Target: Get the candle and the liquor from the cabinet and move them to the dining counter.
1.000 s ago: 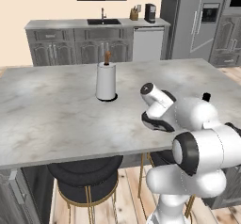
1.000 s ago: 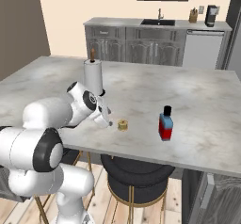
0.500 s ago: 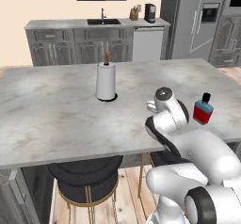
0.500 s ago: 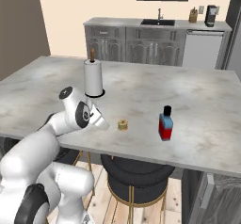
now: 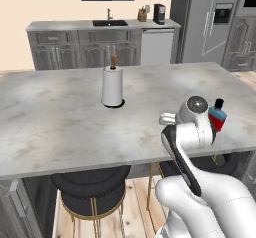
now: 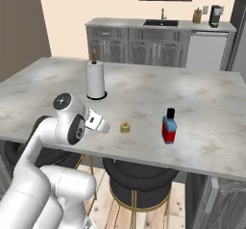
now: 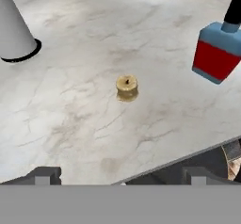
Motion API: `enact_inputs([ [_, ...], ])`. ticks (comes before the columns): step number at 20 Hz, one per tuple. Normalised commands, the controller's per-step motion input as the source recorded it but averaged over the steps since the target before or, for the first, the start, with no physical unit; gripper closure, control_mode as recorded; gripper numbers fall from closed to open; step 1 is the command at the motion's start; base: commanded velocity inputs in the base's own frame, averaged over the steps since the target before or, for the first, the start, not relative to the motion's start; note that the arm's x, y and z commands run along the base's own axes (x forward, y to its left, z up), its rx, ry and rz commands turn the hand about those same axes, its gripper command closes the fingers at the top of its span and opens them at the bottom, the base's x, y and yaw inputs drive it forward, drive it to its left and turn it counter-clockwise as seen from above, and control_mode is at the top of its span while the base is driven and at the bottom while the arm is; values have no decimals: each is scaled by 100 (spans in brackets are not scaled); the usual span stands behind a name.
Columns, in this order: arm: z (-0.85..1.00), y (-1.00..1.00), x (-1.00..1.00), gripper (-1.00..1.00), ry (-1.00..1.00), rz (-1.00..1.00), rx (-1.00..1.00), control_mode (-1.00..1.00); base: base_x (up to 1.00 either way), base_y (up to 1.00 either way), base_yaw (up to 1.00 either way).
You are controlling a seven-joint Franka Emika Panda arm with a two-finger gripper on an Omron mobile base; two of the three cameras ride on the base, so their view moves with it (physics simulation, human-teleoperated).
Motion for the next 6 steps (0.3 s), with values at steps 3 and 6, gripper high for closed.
enact_inputs([
  [3, 46, 12, -56, -100, 0, 27, -7, -100, 0, 0, 0],
  [6, 40, 7, -61, -100, 0, 15, -2, -100, 0, 0, 0],
])
